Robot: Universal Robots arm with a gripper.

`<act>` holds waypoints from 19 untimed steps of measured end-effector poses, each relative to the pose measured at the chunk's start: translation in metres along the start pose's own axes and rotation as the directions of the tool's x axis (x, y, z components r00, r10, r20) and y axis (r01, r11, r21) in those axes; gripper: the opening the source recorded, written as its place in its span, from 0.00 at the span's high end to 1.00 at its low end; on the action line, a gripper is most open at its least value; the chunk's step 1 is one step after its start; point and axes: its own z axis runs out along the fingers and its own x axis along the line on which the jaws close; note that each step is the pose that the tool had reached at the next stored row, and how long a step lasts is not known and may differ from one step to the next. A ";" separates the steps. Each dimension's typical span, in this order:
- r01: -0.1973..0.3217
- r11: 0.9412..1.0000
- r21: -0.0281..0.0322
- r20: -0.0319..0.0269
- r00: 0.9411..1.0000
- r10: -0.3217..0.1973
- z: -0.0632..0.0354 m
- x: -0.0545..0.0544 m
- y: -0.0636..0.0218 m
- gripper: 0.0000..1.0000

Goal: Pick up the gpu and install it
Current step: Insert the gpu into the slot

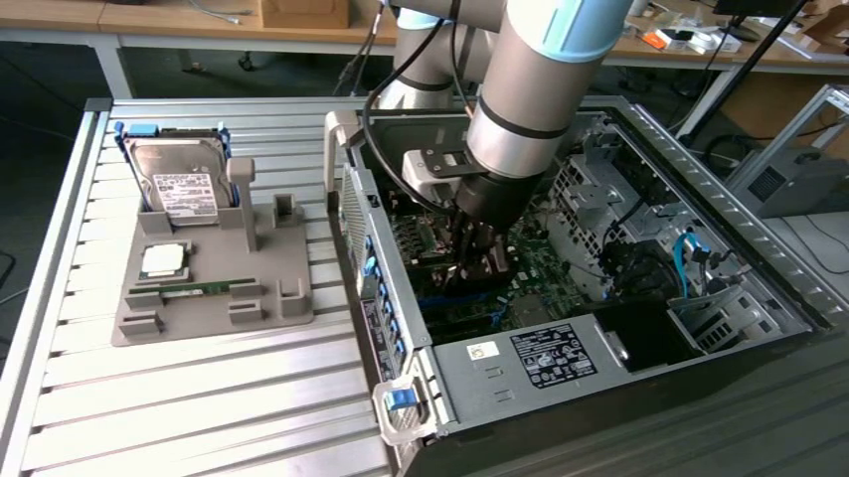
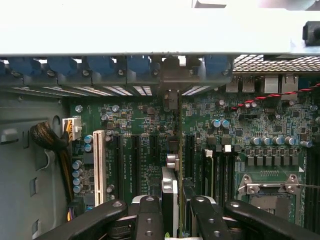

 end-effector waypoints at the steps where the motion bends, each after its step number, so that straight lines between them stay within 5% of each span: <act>1: 0.000 1.000 0.000 0.000 1.000 0.000 0.0000 0.000 0.0000 0.73; 19: -0.004 1.000 0.000 -0.002 1.000 0.004 0.0035 0.000 -0.0001 0.73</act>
